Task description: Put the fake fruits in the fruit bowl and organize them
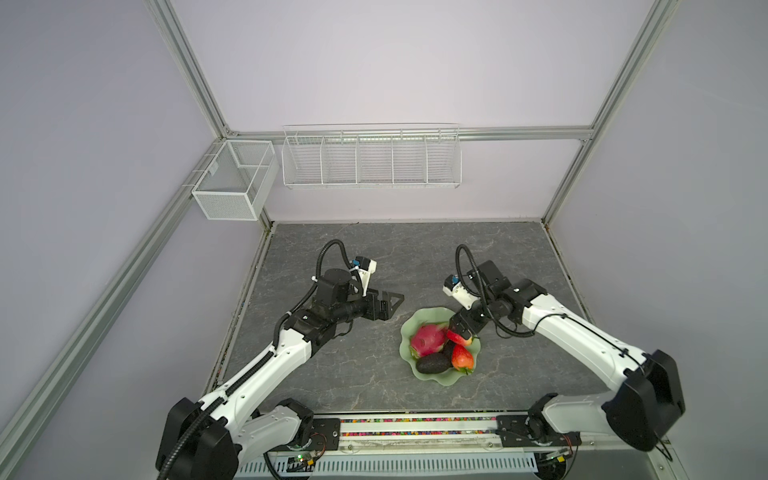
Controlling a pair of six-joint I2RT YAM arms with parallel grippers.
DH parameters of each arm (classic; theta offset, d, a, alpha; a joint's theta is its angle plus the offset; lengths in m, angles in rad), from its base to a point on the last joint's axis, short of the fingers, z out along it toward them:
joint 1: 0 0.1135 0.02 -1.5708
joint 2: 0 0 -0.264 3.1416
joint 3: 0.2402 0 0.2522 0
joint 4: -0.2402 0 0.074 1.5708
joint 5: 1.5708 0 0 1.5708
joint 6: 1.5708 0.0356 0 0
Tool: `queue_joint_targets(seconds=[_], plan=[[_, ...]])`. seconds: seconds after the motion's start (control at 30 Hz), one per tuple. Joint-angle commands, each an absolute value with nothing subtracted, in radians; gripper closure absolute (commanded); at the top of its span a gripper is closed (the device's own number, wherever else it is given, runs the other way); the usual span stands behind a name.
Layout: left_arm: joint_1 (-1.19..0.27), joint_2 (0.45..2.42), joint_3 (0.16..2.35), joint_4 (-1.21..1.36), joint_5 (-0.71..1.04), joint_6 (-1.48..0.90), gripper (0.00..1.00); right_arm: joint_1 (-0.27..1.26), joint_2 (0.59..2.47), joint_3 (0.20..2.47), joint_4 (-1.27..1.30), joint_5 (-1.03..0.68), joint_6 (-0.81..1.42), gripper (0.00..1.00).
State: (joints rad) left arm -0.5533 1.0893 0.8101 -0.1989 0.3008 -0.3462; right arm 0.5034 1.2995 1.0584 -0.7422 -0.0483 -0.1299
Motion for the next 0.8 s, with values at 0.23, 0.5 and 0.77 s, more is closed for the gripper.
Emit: queue_joint_targets(seconds=[0.23,0.5,0.77], plan=[[-0.251,1.157,0.741,-0.210,-0.490,-0.305,0.01,0.033,1.105,0.549,0.099,0.209,0.125,0.11],[-0.153,1.277,0.447,0.420,-0.547,-0.197,0.00,0.026,1.326,0.385,0.628,0.207,-0.008,0.11],[-0.108,1.414,0.378,0.775,-0.378,-0.038,0.02,-0.010,1.526,0.375,0.878,0.044,-0.033,0.12]])
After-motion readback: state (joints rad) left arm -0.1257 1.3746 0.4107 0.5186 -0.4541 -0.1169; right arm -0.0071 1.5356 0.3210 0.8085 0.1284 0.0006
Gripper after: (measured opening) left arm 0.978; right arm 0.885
